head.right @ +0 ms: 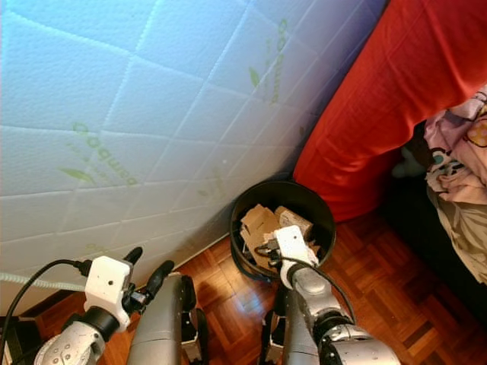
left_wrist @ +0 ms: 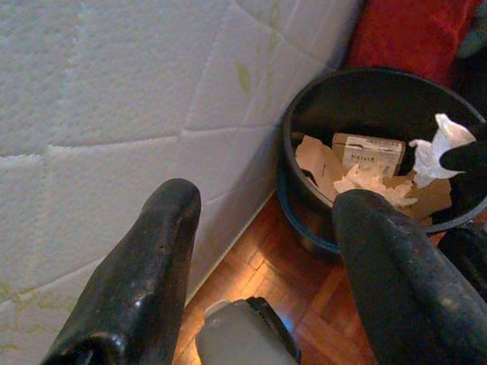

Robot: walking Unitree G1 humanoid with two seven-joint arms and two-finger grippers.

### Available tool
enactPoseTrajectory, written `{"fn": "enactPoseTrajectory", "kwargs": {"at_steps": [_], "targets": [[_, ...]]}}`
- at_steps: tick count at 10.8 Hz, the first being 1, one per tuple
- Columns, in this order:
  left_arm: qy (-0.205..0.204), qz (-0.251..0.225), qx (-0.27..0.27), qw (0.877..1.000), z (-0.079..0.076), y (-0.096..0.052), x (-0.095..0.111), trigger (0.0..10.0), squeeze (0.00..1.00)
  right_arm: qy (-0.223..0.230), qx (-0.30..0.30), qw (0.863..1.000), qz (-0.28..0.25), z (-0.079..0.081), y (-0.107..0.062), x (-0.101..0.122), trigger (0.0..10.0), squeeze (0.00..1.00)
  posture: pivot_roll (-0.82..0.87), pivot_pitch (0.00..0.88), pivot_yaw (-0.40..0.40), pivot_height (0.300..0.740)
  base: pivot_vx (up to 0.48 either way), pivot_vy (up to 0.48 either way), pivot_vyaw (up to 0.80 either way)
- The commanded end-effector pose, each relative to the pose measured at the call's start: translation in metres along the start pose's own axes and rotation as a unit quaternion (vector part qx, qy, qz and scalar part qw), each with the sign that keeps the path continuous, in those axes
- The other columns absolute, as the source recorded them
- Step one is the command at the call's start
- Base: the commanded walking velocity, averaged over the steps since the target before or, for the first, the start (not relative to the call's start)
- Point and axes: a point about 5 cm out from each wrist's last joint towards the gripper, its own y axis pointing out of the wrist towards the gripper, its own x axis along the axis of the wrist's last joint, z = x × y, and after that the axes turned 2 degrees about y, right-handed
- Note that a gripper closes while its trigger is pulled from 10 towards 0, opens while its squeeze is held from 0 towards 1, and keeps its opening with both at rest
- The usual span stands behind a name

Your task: Clean up the room

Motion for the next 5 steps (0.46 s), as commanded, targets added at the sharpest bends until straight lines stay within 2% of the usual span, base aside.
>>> {"fn": "enactPoseTrajectory", "kwargs": {"at_steps": [1, 2, 3, 5], "targets": [[0.001, 0.013, -0.001, 1.0, -0.001, -0.0065, -0.0025, 10.0, 0.0, -0.048, 0.015, 0.999, 0.012, 0.0055, -0.0022, -0.0098, 10.0, 1.0, 0.29, 0.376, 0.021, 0.61, 0.0, 0.0, 0.0], [0.001, 0.013, -0.001, 1.0, -0.0011, -0.0065, -0.0028, 10.0, 0.0, -0.085, 0.023, 0.996, 0.008, 0.0072, -0.002, -0.0086, 10.0, 1.0, 0.29, 0.376, 0.021, 0.61, 0.0, 0.0, 0.0], [0.001, 0.015, -0.001, 1.0, -0.002, -0.007, -0.0037, 10.0, 0.0, -0.147, 0.036, 0.988, 0.0, 0.0099, -0.0021, -0.0069, 10.0, 1.0, 0.29, 0.374, 0.019, 0.61, 0.0, 0.0, 0.0], [0.0, 0.015, -0.001, 1.0, -0.0031, -0.007, -0.0038, 10.0, 0.0, -0.248, 0.047, 0.968, 0.005, 0.0122, -0.0037, -0.0124, 10.0, 1.0, 0.29, 0.374, 0.019, 0.61, 0.0, 0.0, 0.0]]}}
